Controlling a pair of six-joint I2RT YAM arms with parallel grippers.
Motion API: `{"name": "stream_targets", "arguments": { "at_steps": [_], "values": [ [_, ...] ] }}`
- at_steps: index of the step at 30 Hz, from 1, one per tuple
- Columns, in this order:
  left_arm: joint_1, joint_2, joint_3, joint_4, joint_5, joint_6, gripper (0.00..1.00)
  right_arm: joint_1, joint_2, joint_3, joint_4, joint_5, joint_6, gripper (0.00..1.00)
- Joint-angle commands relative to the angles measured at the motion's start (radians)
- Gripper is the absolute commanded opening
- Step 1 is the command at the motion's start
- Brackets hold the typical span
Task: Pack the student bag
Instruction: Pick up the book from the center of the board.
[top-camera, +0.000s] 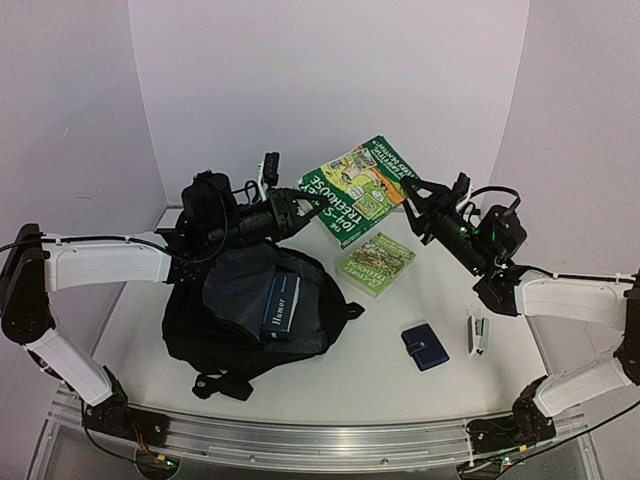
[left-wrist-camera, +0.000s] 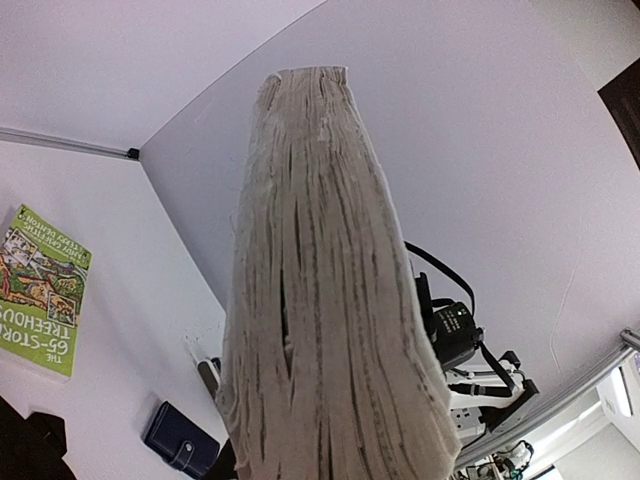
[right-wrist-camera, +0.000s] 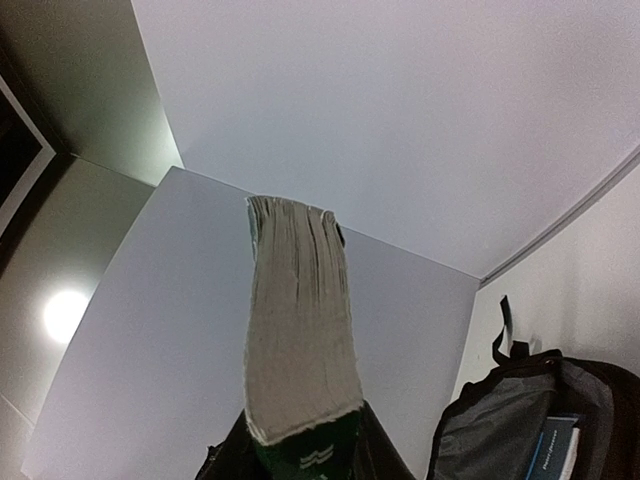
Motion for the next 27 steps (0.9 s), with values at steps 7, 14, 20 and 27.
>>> {"name": "stream_targets", "arguments": {
  "at_steps": [7,14,20,27],
  "values": [
    [0.055,-0.199,-0.006,-0.239,0.144,0.180,0.00,-0.002,-0.116,0.043,-0.323,0.040,-0.397,0.98],
    [0.172,-0.266,-0.031,-0.338,0.474,0.191,0.00,-0.121,-0.125,0.109,-0.504,-0.380,-0.599,0.98],
    [0.176,-0.281,0.019,-0.507,0.586,0.285,0.00,-0.132,-0.063,0.188,-0.589,-0.746,-0.616,0.98],
    [0.175,-0.263,0.024,-0.485,0.667,0.270,0.00,-0.062,0.041,0.219,-0.615,-0.828,-0.624,0.98]
  ]
}}
